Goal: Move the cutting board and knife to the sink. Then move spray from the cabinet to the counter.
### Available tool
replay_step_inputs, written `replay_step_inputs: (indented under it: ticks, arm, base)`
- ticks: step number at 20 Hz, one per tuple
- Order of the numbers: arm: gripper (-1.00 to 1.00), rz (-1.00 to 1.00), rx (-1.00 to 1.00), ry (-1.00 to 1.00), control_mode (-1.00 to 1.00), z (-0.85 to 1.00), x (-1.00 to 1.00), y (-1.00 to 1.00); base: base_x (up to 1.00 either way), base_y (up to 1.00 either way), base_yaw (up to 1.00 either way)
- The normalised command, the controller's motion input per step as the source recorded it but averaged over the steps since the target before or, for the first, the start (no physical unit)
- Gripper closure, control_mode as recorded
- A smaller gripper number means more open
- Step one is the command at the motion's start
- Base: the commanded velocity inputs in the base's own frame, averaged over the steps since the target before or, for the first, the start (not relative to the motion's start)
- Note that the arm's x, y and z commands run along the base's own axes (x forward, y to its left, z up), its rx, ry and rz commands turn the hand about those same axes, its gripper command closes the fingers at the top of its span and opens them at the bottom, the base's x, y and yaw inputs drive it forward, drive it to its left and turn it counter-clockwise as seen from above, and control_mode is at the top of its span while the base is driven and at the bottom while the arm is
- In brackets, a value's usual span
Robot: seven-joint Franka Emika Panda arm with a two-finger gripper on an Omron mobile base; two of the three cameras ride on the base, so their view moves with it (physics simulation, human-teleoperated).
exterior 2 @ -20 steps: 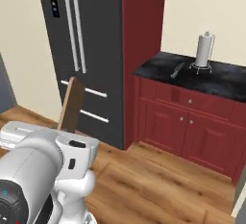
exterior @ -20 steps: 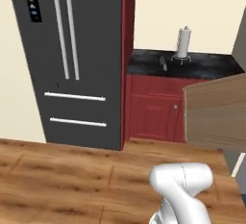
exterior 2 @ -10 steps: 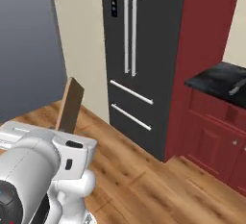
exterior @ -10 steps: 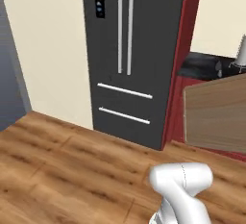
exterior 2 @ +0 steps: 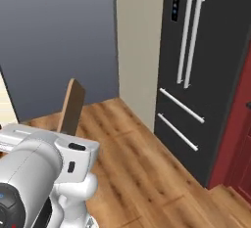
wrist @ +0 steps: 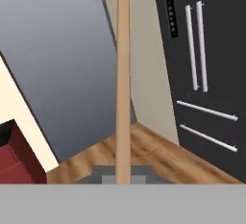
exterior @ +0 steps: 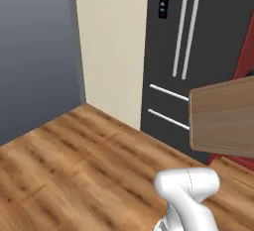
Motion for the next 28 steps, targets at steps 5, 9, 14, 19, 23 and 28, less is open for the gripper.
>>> replay_step_inputs:
  ticks: [5,9,14,19,23,28]
  arm:
    - [1.0,0.0,0.0,0.0,1.0,0.0,0.0,0.0]
    - [1.0,0.0,0.0,0.0,1.0,0.0,0.0,0.0]
    - [1.0,0.0,0.0,0.0,1.0,0.0,0.0,0.0]
    - [1.0,0.0,0.0,0.0,1.0,0.0,0.0,0.0]
    - [1.0,0.0,0.0,0.0,1.0,0.0,0.0,0.0]
    - [1.0,0.0,0.0,0.0,1.0,0.0,0.0,0.0]
  base:
    - [0.03,0.26,0.5]
    - [0.01,0.29,0.53]
    - [0.14,0.27,0.54]
    - [0.3,0.23,0.54]
    - [0.42,0.16,0.51]
    - [0.56,0.15,0.49]
